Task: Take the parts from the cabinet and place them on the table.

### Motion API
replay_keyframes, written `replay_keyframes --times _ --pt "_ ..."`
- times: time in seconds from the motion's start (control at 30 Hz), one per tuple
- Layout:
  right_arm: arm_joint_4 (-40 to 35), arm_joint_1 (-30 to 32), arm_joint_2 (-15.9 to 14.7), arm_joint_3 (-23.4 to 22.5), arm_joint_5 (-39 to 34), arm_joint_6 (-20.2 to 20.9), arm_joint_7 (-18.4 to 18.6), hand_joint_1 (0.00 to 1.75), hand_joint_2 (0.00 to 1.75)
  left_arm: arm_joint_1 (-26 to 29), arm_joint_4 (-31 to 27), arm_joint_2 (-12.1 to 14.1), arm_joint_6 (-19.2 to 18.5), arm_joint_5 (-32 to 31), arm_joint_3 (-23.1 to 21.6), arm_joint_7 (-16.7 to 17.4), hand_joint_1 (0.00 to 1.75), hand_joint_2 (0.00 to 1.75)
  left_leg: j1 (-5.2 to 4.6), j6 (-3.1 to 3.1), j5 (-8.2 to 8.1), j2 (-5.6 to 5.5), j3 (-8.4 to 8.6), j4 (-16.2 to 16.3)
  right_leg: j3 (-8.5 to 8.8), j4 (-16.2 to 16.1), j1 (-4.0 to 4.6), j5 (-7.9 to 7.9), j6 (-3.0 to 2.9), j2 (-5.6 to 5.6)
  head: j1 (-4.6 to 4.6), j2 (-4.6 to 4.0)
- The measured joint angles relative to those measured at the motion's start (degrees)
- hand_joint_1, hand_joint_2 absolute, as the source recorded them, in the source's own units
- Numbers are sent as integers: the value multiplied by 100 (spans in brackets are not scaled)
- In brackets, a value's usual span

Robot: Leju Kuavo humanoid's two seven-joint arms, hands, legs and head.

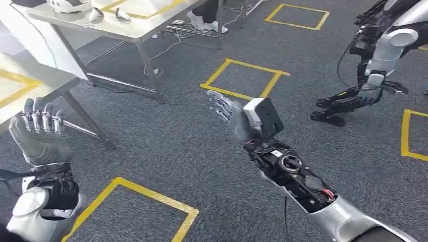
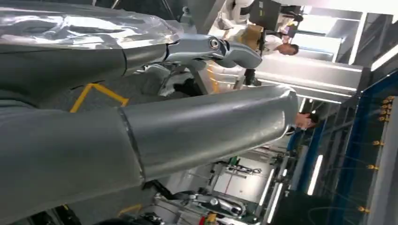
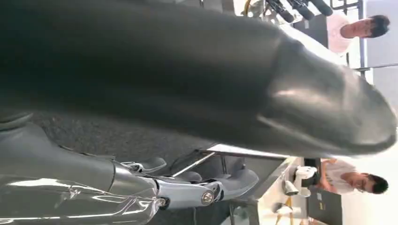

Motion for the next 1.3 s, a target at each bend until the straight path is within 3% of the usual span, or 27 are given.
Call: replay_keyframes --times 0.03,0.07,0.1,0.17,0.2,0.23,0.3,0.33,0.37,0.4,0.5,0.53,0.6,0.67,0.7,0.77,0.83,0.87,0.9,1.0,1.03,1.07,1.1,1.17,1.2,1.23,1.3 --pt "-4 14 0 -2 -11 0 0 0 0 -13 0 -8 -2 2 0 0 0 0 12 27 15 58 24 -30 1 87 -4 -66 14 -193 2 0" --pt "-7 4 0 -2 -20 0 2 0 0 -10 -2 -17 -2 2 0 -6 0 0 9 56 11 90 38 -41 -107 345 14 -251 50 -417 98 0" --pt "-9 4 0 -2 -20 2 2 0 0 -7 -2 -17 -2 2 0 -7 0 0 1 73 8 147 41 -40 -322 817 -4 -507 81 -530 149 0" --pt "-7 47 0 2 -20 2 4 0 0 13 -2 -17 0 2 0 -2 0 0 -14 84 -2 262 41 -37 -777 1791 -41 -907 128 -599 168 0" --pt "-7 70 0 4 -20 2 7 0 0 26 -2 -17 9 2 0 7 0 0 -16 82 -9 318 45 -36 -864 1976 -49 -925 139 -608 182 0" --pt "-7 83 0 7 -20 0 7 0 0 35 -2 -17 20 2 0 9 0 0 -15 75 -17 365 54 -36 -801 1847 -52 -808 141 -617 199 0" --pt "-9 79 0 7 -20 0 4 0 0 33 -4 -17 59 2 0 20 0 0 -15 46 -42 461 90 -34 -307 915 -50 -329 118 -703 249 0" --pt "-24 78 0 7 -20 0 4 0 0 33 -18 -17 61 2 0 24 0 0 -18 19 -63 507 121 -35 24 313 -35 -86 86 -864 280 0" --pt "-24 65 0 7 -20 0 2 0 0 34 -26 -15 68 0 0 26 0 0 -61 -9 -82 535 128 -27 138 47 42 -144 51 -1096 313 0" --pt "-26 62 0 7 -20 0 4 0 0 33 -33 -11 72 -2 0 33 0 0 -74 -31 -87 575 119 -22 121 38 49 -118 -16 -1016 302 0" --pt "-26 69 0 7 -20 7 4 0 0 49 -61 -11 98 -13 0 70 0 0 -71 -112 -109 756 155 -45 88 26 61 -105 -101 -825 254 0" --pt "-46 72 2 9 -20 9 7 0 0 44 -74 -4 105 -13 0 77 0 0 -37 -155 -184 674 147 12 141 -28 15 -71 -149 -770 249 0" --pt "-59 32 2 4 -18 13 2 0 0 51 -94 7 105 -15 0 98 0 0 -29 -173 -567 275 -137 655 129 -37 17 -53 -211 -677 184 0" --pt "-57 39 18 11 -20 35 7 0 0 81 -92 31 105 -15 0 107 0 0 -30 -192 -962 166 -647 1649 116 -35 26 -51 -229 -555 96 0" --pt "-57 43 17 13 -17 39 7 0 0 104 -94 35 105 -15 0 111 0 0 -30 -194 -999 165 -816 1924 114 -34 29 -50 -230 -486 81 0" --pt "-55 38 17 13 -20 57 9 0 0 109 -94 39 105 -15 0 114 0 0 -29 -173 -640 159 -695 1542 124 -24 29 -50 -229 -348 48 0" --pt "-55 25 20 15 -18 76 9 0 0 85 -94 42 105 -15 0 114 0 0 -22 -136 -96 38 -226 491 128 3 26 -60 -215 -229 9 0" --pt "-55 7 20 15 -17 79 7 0 0 72 -94 44 105 -15 0 114 0 0 0 -113 -26 -246 -66 101 94 25 15 -67 -199 -184 -4 0" --pt "-55 -19 20 15 -20 87 6 0 0 72 -98 42 105 -15 0 114 0 0 12 -117 -49 -267 -39 17 39 73 50 -74 -165 -114 4 0" --pt "-55 -18 17 22 -20 101 4 0 0 58 -105 44 105 -13 0 114 0 0 -42 -45 -36 -121 -26 20 14 21 -25 -33 -47 35 7 0" --pt "-55 -22 17 17 -20 101 4 0 0 47 -116 33 105 -15 0 114 0 0 16 1 -5 -40 8 -44 2 49 -2 -59 -19 -6 2 0" --pt "-55 -36 17 18 -20 101 0 0 0 41 -122 28 105 -13 0 114 0 0 6 22 -5 13 47 -71 -43 210 33 -174 2 -328 29 0" --pt "-55 -55 17 20 -20 103 0 0 0 35 -131 26 105 -15 0 111 0 0 -3 48 -15 67 63 -75 -211 594 16 -400 25 -503 109 0" --pt "-52 -53 17 26 -20 103 2 0 0 41 -136 31 105 -13 0 111 0 0 -23 66 -30 193 73 -72 -680 1589 -31 -836 66 -589 116 0" --pt "-50 -44 17 28 -20 103 4 0 0 43 -136 31 105 -13 0 111 0 0 -25 66 -35 256 72 -70 -857 1938 -51 -937 85 -599 125 0" --pt "-48 -36 17 28 -20 103 2 0 0 43 -136 31 105 -13 0 111 0 0 -25 63 -43 310 79 -69 -882 1977 -64 -888 97 -606 133 0" --pt "-48 -37 17 26 -20 103 2 0 0 40 -138 31 103 -13 0 114 0 0 -23 35 -73 415 115 -67 -504 1244 -89 -445 102 -653 157 0"
